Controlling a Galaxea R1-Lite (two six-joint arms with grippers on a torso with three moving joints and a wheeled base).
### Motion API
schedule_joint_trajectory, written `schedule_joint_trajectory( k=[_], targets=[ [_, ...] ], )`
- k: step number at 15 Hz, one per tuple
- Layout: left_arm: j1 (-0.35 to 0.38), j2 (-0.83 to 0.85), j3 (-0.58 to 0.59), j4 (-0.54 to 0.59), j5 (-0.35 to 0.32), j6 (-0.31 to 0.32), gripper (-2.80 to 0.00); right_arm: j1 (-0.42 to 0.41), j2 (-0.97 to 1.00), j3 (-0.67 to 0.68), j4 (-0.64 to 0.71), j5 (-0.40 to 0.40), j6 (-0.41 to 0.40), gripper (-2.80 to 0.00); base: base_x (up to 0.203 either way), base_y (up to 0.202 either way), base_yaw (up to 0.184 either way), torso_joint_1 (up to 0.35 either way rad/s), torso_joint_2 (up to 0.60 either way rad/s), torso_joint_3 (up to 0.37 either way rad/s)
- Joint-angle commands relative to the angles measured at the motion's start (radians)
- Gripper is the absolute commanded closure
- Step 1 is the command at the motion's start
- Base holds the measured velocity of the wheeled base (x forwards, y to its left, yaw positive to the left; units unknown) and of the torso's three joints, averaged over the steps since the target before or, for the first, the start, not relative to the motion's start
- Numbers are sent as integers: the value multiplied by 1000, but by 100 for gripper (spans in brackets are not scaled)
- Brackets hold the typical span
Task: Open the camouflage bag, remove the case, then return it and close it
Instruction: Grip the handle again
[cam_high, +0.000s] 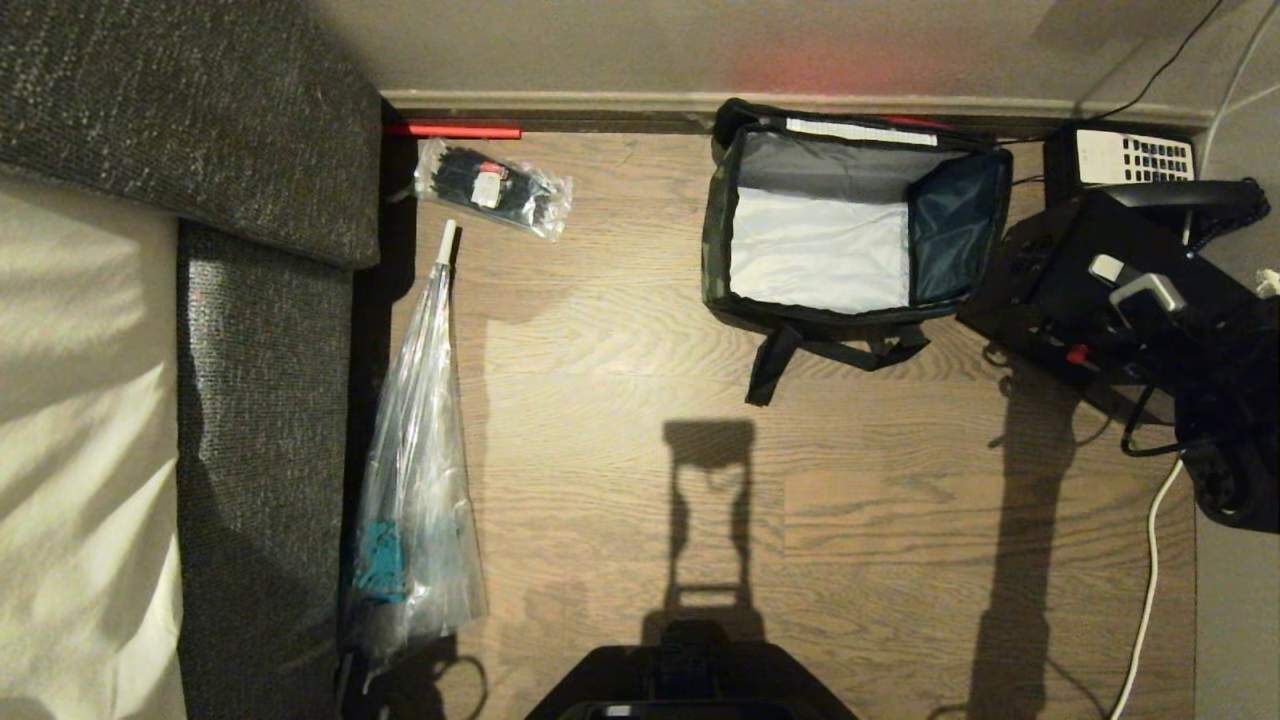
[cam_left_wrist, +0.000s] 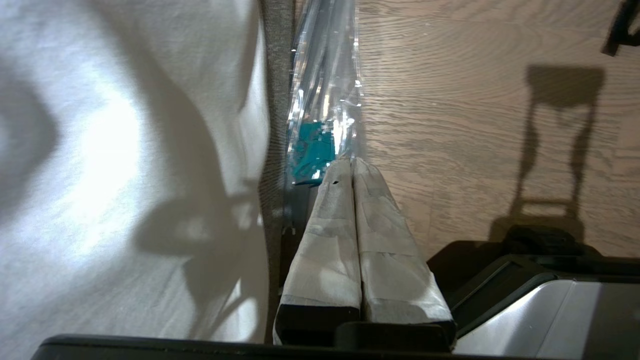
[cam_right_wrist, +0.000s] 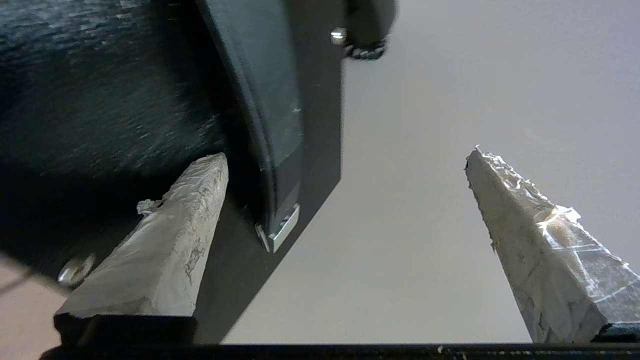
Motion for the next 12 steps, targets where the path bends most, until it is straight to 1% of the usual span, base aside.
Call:
schedule_joint_trajectory(
  k=[1,4,9,12],
  targets=[
    [0,0,0,0,1,0,0,0,50,-47,-6,0,1,-280,0,0,0,0,0,0],
    [0,0,0,0,0,0,0,0,74,-103,1,4,13,-280,0,0,0,0,0,0],
    [0,0,0,0,1,0,0,3,89,-115,-4,12,33,-280,0,0,0,0,0,0],
    [0,0,0,0,1,0,0,9,94,-143,-9,36,44,-280,0,0,0,0,0,0]
  ],
)
